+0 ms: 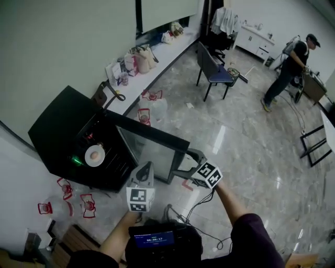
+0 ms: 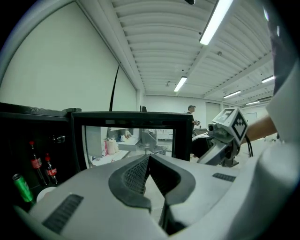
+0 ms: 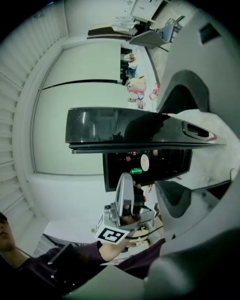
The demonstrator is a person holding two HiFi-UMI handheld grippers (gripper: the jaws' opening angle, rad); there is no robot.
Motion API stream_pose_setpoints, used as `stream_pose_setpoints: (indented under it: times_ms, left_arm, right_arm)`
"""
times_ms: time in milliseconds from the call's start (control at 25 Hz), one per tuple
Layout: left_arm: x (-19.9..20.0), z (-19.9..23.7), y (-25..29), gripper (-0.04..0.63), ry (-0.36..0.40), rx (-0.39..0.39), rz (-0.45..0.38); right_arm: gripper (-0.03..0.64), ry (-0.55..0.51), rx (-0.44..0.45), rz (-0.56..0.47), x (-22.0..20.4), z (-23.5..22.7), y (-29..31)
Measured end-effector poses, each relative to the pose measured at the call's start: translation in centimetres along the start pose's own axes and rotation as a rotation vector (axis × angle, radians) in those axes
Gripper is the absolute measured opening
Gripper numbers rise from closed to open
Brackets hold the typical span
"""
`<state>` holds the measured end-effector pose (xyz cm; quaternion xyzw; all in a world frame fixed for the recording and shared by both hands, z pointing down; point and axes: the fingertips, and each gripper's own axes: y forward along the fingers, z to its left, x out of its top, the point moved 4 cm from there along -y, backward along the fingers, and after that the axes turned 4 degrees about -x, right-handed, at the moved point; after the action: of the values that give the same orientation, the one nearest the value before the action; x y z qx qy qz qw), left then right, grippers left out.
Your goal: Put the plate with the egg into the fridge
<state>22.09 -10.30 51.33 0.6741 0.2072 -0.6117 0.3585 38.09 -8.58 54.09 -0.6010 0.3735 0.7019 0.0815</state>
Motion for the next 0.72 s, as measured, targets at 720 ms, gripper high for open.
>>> stream_pose_setpoints:
  times_ms: [720]
  left_arm:
    - [-5.5,6.2,-19.1,0.009,-0.094,0.480,0.021]
  right_arm:
    - [0.199,0.142,0.355,-0.232,1.2,13.3,0.7]
